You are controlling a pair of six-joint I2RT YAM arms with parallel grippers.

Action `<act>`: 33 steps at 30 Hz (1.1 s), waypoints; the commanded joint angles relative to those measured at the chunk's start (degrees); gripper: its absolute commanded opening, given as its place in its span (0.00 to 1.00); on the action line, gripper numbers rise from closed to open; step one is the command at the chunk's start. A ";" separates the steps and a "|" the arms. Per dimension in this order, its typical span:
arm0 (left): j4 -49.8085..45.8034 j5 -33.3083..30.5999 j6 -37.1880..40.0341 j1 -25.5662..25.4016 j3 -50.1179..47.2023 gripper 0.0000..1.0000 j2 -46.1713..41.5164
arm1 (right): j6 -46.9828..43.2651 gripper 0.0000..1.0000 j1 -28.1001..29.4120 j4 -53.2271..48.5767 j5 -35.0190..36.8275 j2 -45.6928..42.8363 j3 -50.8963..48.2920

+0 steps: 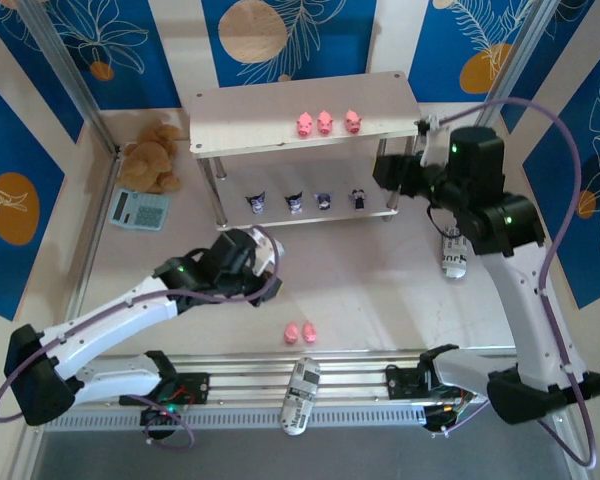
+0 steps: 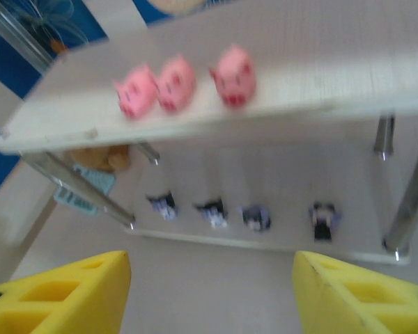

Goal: Place and organize the plastic toys onto the shelf

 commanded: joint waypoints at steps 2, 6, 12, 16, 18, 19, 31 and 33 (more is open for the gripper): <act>4.06 -2.04 -10.14 -4.98 -6.25 0.29 2.20 | 3.56 0.63 0.91 -2.76 -2.25 -3.62 -7.34; 8.31 -2.69 -16.50 -9.91 -9.46 0.30 4.41 | 4.02 0.63 2.42 -4.50 -3.04 -4.74 -9.94; 9.82 -4.22 -20.80 -16.89 -7.77 0.31 12.36 | 4.43 0.63 3.87 -2.90 -3.44 -6.49 -12.15; 11.27 -5.35 -22.91 -17.66 -7.77 0.32 14.77 | 3.51 0.63 3.81 -3.25 -3.01 -7.26 -12.00; 10.92 -7.02 -23.97 -17.62 -8.47 0.34 14.27 | 2.91 0.63 3.83 -3.37 -2.63 -7.68 -11.98; 10.67 -7.68 -24.25 -17.60 -8.89 0.35 13.83 | 2.54 0.63 3.72 -3.41 -2.54 -7.99 -12.14; 9.92 -10.14 -25.38 -17.53 -9.91 0.40 13.37 | 2.41 0.63 2.30 -1.33 -3.73 -8.06 -14.43; 10.06 -10.29 -25.75 -17.29 -10.66 0.40 13.45 | 2.34 0.63 2.07 -1.10 -3.84 -8.03 -14.52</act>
